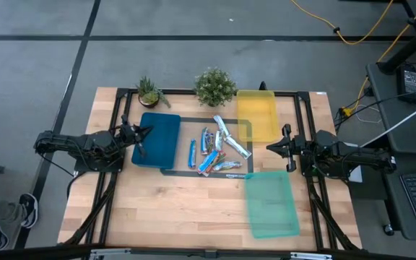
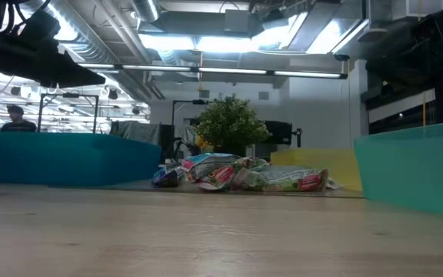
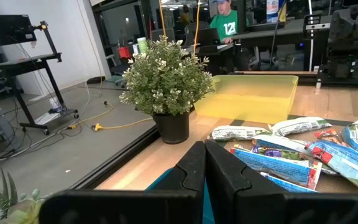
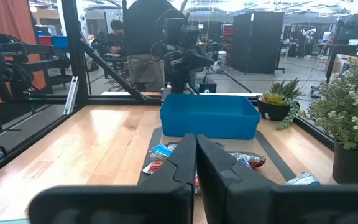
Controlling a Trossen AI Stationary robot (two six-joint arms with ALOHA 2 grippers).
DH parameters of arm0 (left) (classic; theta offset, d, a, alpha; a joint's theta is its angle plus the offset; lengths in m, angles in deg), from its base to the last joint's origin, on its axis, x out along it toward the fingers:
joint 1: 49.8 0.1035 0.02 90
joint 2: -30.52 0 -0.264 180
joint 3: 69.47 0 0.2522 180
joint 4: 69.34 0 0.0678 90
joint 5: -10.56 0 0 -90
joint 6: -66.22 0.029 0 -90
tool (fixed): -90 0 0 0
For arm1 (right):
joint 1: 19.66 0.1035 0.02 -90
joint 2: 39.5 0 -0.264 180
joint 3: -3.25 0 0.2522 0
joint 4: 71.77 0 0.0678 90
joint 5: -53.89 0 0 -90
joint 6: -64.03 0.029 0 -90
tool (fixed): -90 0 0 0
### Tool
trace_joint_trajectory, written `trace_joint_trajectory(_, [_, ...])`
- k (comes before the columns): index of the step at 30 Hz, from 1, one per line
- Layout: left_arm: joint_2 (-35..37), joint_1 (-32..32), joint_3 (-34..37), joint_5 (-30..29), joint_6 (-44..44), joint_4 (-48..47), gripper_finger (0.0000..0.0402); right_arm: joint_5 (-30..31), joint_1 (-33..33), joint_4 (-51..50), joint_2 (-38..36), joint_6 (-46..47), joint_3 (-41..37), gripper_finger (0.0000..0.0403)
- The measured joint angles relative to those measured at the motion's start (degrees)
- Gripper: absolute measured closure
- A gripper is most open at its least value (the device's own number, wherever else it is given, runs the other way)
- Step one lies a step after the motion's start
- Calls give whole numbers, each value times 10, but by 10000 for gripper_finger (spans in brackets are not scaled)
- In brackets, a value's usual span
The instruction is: Pick and place Granola Bars by type
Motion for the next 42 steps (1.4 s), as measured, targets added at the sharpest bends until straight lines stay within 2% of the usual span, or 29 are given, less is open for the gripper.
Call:
trace_joint_trajectory(13, [0,0,0,0,1,0,398,0,0,0,0,0,0,386])
trace_joint_trajectory(14, [0,1,0,-3,23,2,398,0,0,0,0,0,0,386])
trace_joint_trajectory(18, [0,1,0,-42,200,9,398,0,0,0,0,0,0,386])
trace_joint_trajectory(20, [0,1,0,-48,255,9,398,0,0,0,0,0,0,386])
trace_joint_trajectory(24, [0,1,0,-46,300,9,398,1,0,0,0,-2,0,386])
trace_joint_trajectory(27, [0,1,0,-46,305,9,398,27,0,8,0,4,0,386])
trace_joint_trajectory(29, [0,1,0,-44,283,10,398,30,0,7,0,32,0,386])
trace_joint_trajectory(34, [0,1,0,9,118,39,398,29,0,28,0,89,0,386])
trace_joint_trajectory(39, [0,1,0,33,-21,103,398,32,0,70,0,91,0,386])
trace_joint_trajectory(42, [0,1,0,33,-58,155,398,52,0,87,0,100,0,386])
